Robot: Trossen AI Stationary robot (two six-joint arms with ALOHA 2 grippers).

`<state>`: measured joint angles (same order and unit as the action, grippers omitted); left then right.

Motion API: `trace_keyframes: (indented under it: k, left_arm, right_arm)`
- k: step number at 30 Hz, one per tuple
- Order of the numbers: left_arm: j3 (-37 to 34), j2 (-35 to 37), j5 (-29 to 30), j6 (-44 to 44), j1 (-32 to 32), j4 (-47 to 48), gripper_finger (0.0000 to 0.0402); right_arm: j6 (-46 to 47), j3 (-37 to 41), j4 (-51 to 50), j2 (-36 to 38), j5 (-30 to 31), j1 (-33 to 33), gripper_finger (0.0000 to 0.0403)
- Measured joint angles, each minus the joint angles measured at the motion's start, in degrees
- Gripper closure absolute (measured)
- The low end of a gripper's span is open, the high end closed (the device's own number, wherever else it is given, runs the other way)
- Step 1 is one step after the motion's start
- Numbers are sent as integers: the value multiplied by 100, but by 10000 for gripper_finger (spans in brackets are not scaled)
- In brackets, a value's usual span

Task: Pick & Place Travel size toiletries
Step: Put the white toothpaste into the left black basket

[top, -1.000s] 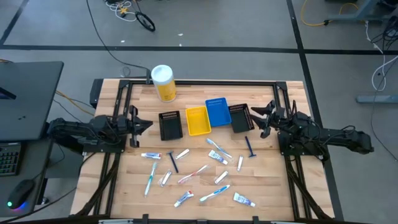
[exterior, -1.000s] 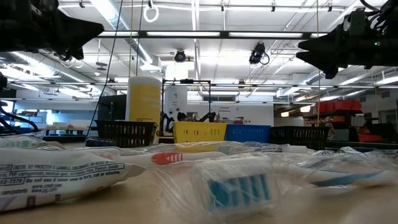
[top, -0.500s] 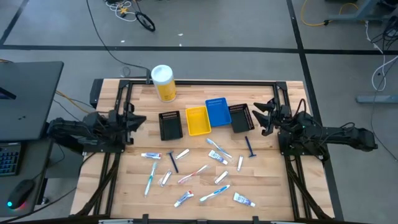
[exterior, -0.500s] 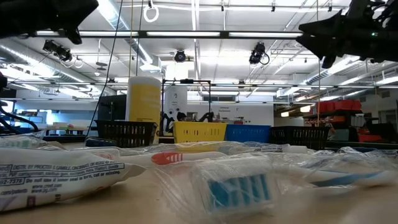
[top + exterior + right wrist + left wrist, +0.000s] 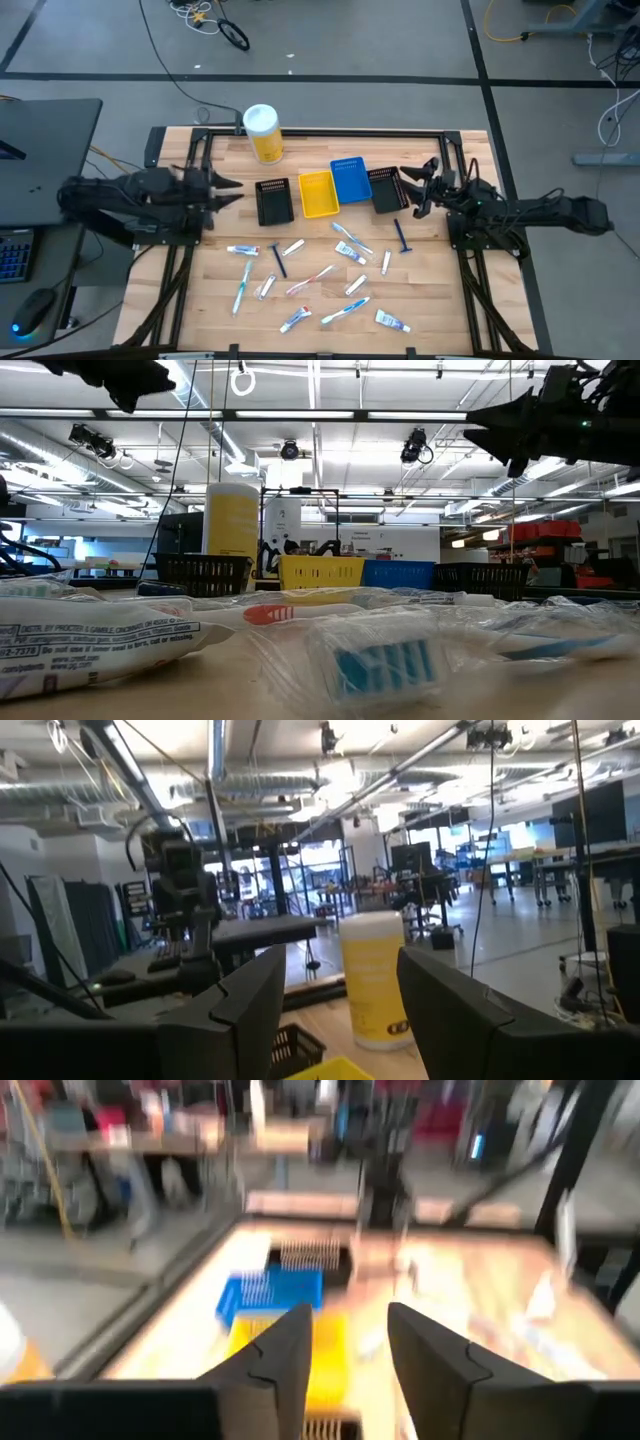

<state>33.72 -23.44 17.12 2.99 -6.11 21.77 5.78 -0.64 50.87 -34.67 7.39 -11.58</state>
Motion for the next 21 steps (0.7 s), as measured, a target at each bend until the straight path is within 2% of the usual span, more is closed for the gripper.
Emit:
trace_keyframes:
  k: [8, 15, 18, 21]
  left_arm:
    - [899, -1551, -69, 926, -2, 2058, 230]
    - [1084, -2545, -1239, 2006, -2, 2875, 230]
    - [1084, -2949, -1734, 2188, -4, 3089, 230]
    - [1084, -3365, -1981, 2191, -4, 3257, 230]
  right_arm:
    - [-64, -1, 69, -301, 61, 0, 199]
    - [-63, -2, 83, -331, 108, 0, 199]
    - [-63, -1, 69, -330, 108, 1, 199]
    - [-65, -2, 44, -333, 108, 1, 199]
